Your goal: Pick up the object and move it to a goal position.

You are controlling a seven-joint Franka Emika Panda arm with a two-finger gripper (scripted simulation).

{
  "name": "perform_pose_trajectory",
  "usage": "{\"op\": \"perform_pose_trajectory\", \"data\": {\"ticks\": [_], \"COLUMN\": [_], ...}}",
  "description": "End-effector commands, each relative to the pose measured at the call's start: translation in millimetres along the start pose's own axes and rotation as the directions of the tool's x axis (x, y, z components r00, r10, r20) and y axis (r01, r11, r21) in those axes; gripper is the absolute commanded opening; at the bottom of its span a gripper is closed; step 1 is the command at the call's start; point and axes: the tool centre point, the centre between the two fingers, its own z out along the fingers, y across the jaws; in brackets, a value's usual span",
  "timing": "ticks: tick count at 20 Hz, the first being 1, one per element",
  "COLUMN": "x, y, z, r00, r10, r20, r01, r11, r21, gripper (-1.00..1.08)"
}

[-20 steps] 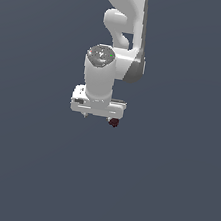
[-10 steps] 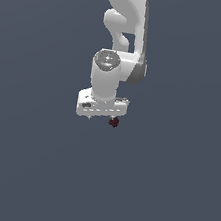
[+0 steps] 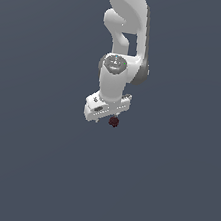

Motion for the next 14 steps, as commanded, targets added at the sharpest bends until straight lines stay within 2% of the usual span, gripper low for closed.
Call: {"op": "perform_pose_trajectory", "data": {"ticks": [1,5,14], "x": [-1.9,-5.3,-11.7], "y": [-8.7,-22.7,-47.0], "z": [5.6,14.1,27.1], "r00": [0.997,0.977,0.907], "r10": [-0.083,-0.212,-0.42], "r20": [-0.004,-0.011,-0.024], "r01": [0.083,0.212,0.42], "r11": [0.997,0.977,0.907], "r21": [0.0,-0.001,-0.005], "gripper": [1.0,1.0,1.0]}}
